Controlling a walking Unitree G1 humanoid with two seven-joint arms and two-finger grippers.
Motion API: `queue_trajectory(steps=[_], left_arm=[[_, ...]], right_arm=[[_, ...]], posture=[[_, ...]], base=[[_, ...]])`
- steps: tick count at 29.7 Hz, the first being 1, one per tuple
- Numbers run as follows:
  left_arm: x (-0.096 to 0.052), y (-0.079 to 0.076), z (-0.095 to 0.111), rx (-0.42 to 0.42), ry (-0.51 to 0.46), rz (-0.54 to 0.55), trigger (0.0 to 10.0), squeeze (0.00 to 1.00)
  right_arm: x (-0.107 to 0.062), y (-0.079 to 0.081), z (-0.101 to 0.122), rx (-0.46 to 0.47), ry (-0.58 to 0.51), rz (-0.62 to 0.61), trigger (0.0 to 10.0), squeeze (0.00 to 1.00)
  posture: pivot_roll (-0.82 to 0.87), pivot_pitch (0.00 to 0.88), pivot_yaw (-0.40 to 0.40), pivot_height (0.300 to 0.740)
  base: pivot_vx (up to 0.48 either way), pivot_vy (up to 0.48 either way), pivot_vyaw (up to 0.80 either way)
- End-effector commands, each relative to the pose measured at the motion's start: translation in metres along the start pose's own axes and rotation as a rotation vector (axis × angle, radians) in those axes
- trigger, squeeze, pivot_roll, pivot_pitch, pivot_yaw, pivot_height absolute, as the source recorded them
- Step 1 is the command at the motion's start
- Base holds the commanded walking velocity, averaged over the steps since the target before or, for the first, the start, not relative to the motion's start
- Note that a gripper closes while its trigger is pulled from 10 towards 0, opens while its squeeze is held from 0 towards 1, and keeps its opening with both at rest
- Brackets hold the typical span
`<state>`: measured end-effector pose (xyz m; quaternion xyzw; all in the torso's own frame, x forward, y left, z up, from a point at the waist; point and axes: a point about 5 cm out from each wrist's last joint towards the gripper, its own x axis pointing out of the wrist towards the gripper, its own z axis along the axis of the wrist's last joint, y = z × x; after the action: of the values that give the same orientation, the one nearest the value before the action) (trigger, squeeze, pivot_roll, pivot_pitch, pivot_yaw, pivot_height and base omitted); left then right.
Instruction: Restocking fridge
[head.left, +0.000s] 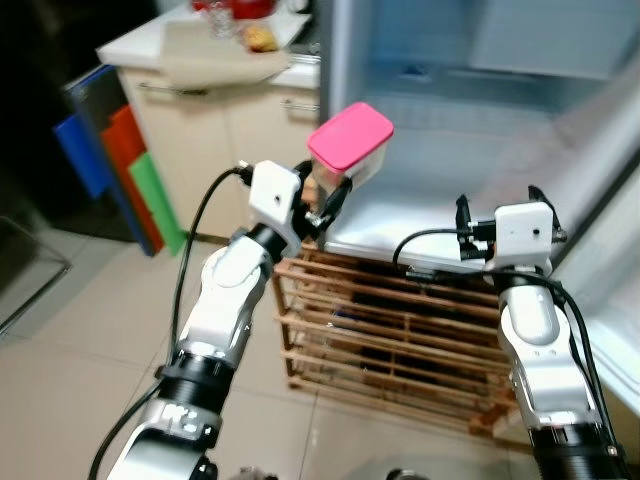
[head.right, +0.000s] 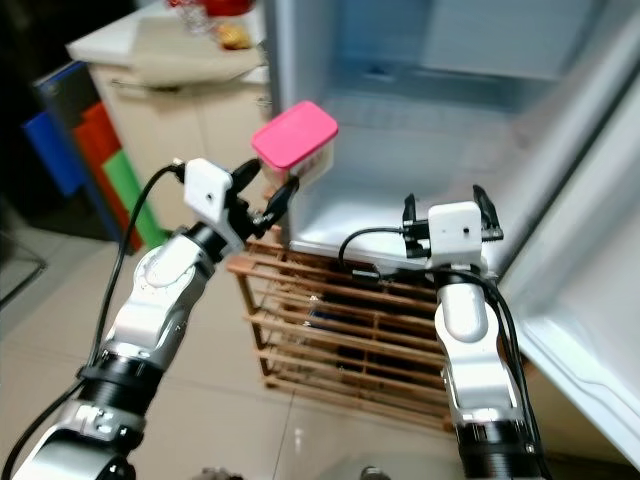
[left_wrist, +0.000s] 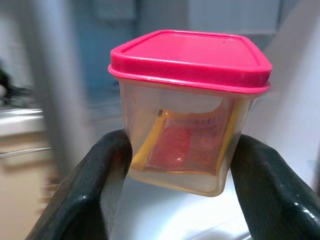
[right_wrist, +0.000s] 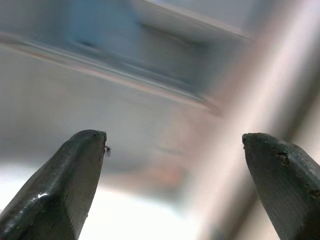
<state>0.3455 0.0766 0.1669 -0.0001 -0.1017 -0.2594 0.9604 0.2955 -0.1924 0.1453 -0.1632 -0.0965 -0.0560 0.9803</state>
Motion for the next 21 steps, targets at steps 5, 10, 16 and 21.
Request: queue_trajectory(steps=[5,10,16,21], left_arm=[[0.021,0.026,-0.006,-0.069,0.105,0.306,10.0,0.00],[0.027,0.036,-0.006,-0.065,0.147,0.368,10.0,0.00],[0.028,0.042,-0.018,-0.050,0.224,0.420,10.0,0.00],[0.023,0.036,-0.035,-0.062,0.309,0.427,10.0,0.00]], right_arm=[[0.002,-0.002,-0.002,-0.005,0.013,-0.002,10.0,0.00],[-0.003,0.001,0.001,-0.004,0.000,0.024,10.0,0.00],[-0.018,0.005,0.013,0.052,-0.027,0.102,10.0,0.00],[-0.040,0.012,0.020,0.164,0.014,0.278,10.0,0.00]], posture=[[-0.12,0.000,0.049,0.740],[-0.15,0.000,0.056,0.740],[-0.20,0.000,0.055,0.740],[-0.23,0.000,0.049,0.740]], base=[[0.000,0.000,-0.45],[0.000,0.000,0.00],[0.000,0.000,0.00],[0.000,0.000,0.00]])
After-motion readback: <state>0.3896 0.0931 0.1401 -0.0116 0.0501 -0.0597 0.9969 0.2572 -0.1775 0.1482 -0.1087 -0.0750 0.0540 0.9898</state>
